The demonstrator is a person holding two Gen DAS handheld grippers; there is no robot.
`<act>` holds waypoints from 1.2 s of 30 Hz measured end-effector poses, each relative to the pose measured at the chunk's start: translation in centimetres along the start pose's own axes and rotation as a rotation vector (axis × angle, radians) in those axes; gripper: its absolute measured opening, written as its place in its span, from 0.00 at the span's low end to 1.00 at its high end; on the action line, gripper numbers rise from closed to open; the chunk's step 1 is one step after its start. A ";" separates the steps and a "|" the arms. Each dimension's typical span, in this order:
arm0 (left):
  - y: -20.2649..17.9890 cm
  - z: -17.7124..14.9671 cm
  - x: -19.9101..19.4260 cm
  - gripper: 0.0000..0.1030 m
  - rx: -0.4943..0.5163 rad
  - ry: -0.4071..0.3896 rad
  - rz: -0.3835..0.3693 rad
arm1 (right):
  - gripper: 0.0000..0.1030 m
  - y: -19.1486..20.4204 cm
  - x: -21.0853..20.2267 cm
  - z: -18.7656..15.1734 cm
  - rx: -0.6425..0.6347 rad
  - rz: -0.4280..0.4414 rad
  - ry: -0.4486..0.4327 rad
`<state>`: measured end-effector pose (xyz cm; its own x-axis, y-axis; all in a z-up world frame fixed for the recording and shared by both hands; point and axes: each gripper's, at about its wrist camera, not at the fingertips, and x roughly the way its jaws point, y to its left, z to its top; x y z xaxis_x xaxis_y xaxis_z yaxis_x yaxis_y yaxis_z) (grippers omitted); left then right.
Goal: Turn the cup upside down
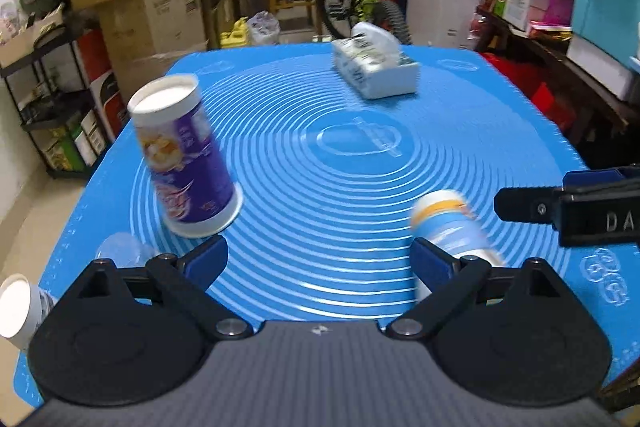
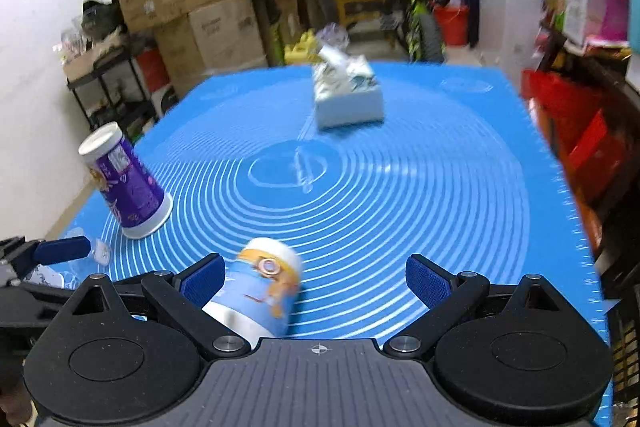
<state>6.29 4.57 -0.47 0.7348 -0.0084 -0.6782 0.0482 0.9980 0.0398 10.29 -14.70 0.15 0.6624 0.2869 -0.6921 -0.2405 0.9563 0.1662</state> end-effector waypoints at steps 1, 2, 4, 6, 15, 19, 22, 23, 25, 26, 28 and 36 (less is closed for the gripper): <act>0.4 -0.2 0.3 0.94 -0.004 0.003 0.010 | 0.94 0.3 0.7 0.4 -0.002 0.004 0.021; 0.8 -0.4 0.5 0.94 -0.005 0.006 0.017 | 0.93 0.6 1.5 0.8 -0.002 0.013 0.051; 1.4 -0.9 1.1 0.94 -0.001 0.015 0.026 | 0.93 0.8 2.7 1.5 0.005 0.029 0.100; 1.8 -1.3 1.5 0.94 -0.002 0.024 0.031 | 0.91 1.1 4.0 2.2 0.006 0.044 0.158; 2.6 -2.0 2.0 0.94 -0.002 0.035 0.017 | 0.79 2.5 9.8 2.9 0.033 0.107 0.383; 2.7 -2.0 2.0 0.94 -0.012 0.034 0.014 | 0.68 2.3 10.8 2.7 0.088 0.168 0.422; 2.7 -2.1 2.1 0.94 -0.021 0.039 0.012 | 0.67 2.4 10.6 2.3 0.088 0.188 0.407; 2.7 -2.1 2.1 0.94 -0.024 0.040 0.011 | 0.65 2.3 10.4 2.2 0.088 0.197 0.389; 2.7 -2.1 2.0 0.94 -0.030 0.038 0.007 | 0.63 2.2 9.8 2.1 0.083 0.190 0.344; 2.6 -2.1 2.0 0.94 -0.031 0.035 0.005 | 0.62 2.2 9.2 2.0 0.069 0.176 0.297; 2.5 -1.9 1.9 0.94 -0.032 0.028 0.001 | 0.61 2.4 8.1 2.0 0.022 0.126 0.214; 2.0 -1.6 2.0 0.94 -0.055 0.013 -0.012 | 0.61 3.1 4.9 -0.8 -0.207 -0.122 -0.256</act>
<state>6.75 6.63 -2.95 0.7258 -0.0204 -0.6876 0.0195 0.9998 -0.0090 12.23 -10.40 -3.28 0.8450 0.2015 -0.4953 -0.2705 0.9601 -0.0710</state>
